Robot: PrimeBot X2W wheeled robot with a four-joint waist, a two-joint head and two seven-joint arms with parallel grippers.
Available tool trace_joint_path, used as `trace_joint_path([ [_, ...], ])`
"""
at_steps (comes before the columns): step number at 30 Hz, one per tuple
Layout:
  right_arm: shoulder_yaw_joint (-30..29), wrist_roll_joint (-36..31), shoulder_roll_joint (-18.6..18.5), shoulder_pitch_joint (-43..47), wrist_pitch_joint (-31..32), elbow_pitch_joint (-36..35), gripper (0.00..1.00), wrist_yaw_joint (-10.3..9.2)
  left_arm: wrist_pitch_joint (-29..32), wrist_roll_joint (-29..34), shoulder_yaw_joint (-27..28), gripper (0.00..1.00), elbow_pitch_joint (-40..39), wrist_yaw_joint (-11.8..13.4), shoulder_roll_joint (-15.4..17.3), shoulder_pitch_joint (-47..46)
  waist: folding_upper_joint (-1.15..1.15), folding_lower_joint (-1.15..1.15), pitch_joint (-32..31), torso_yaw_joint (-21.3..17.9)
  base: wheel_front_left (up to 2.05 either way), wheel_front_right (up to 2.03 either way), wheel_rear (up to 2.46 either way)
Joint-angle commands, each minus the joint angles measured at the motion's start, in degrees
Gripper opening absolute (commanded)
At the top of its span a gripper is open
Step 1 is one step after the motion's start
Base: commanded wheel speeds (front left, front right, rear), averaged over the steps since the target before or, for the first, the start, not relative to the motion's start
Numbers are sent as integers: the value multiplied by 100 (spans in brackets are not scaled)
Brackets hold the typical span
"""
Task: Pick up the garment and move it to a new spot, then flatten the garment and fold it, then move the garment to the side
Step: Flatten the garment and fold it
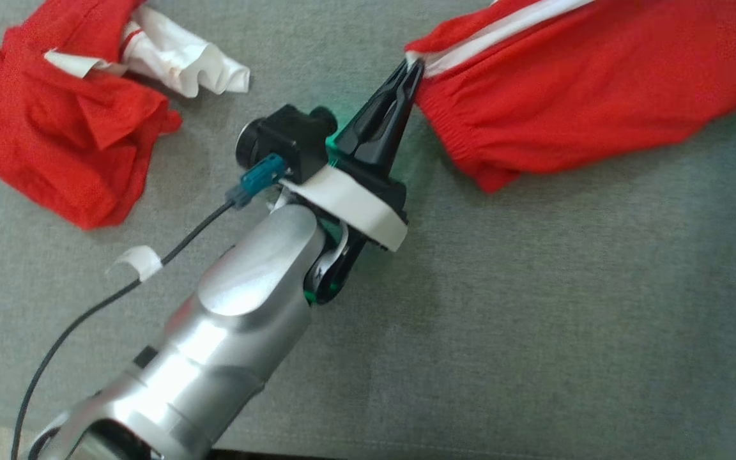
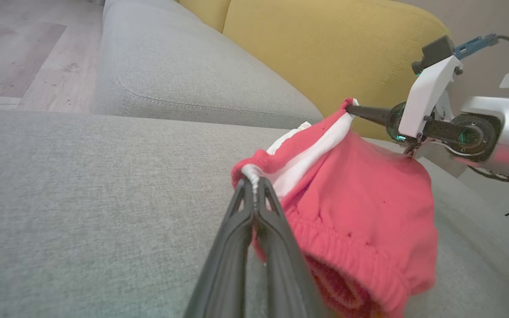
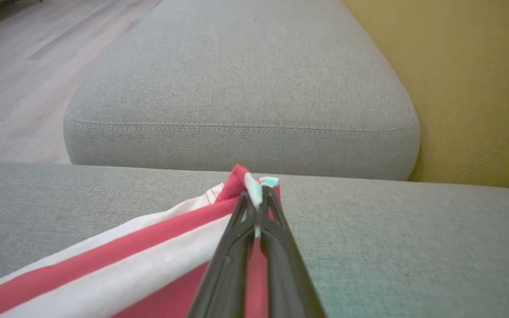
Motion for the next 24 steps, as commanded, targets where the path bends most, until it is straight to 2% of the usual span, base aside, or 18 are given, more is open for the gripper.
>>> trace_joint_path([
  [1,23,-39,26,-161,-67,-157,0,36,-71,-21,111,0,-124,-12,32,-144,0,-1,69,67,0,0,0],
  [7,-41,-259,32,-499,-274,316,0,36,-118,-157,-54,0,-125,28,23,-309,0,-1,187,125,0,0,0],
  [8,-63,-318,8,-549,-327,367,31,36,-121,-192,-100,0,-113,45,22,-327,0,-1,198,133,0,0,0],
  [9,-98,-363,-3,-588,-350,434,100,36,-122,-240,-144,0,-97,66,22,-340,0,-1,205,141,0,0,0],
  [10,-133,-412,-16,-627,-369,496,100,36,-124,-297,-163,42,-85,121,22,-350,0,-1,210,150,0,0,0],
  [11,-178,-454,-33,-663,-399,550,100,36,-126,-335,-186,100,-70,178,22,-367,0,-1,213,158,0,0,0],
  [18,-667,-694,-80,-765,-688,812,100,36,-152,-333,-132,100,120,406,21,-429,0,-1,71,69,0,0,0],
  [24,-782,-606,90,-557,-1176,968,100,36,-159,-113,371,100,2,535,194,-211,0,-1,-347,-185,0,0,0],
])
